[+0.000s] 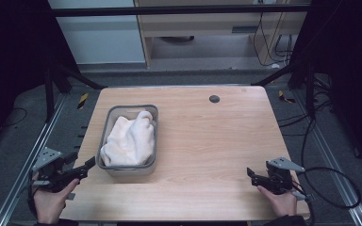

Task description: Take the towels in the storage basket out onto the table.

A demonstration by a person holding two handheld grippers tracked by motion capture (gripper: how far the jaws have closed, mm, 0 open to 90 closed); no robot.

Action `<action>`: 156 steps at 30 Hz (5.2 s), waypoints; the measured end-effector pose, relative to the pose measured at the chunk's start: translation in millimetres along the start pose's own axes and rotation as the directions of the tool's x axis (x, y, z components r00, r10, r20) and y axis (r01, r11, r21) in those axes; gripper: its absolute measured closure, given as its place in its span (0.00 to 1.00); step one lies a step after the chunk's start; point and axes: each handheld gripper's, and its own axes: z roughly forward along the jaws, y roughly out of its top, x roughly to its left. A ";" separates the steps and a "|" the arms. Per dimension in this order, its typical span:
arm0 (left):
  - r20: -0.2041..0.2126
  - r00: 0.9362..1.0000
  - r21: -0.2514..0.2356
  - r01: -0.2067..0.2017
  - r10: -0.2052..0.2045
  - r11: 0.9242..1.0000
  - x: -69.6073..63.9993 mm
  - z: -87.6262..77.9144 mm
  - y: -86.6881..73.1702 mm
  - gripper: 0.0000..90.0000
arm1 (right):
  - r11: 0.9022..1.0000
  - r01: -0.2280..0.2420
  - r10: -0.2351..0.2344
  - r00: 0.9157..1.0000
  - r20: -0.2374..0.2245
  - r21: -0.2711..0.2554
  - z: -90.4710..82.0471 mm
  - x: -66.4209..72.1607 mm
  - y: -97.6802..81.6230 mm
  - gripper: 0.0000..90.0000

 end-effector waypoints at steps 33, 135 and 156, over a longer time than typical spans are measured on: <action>0.102 0.992 0.049 -0.079 0.074 0.996 -54.3 63.5 57.1 0.28 | 1.000 0.013 -0.013 1.000 0.011 0.005 1.2 -0.2 1.1 0.19; 0.043 0.997 0.251 -0.074 0.066 0.965 -77.0 130.3 64.0 0.78 | 0.995 0.046 -0.046 0.999 -0.009 0.090 9.2 1.3 -0.7 0.16; 0.068 0.997 0.089 -0.048 0.042 0.995 -70.7 76.2 104.5 0.78 | 0.995 0.046 -0.045 0.999 -0.008 0.093 9.4 1.5 -0.6 0.16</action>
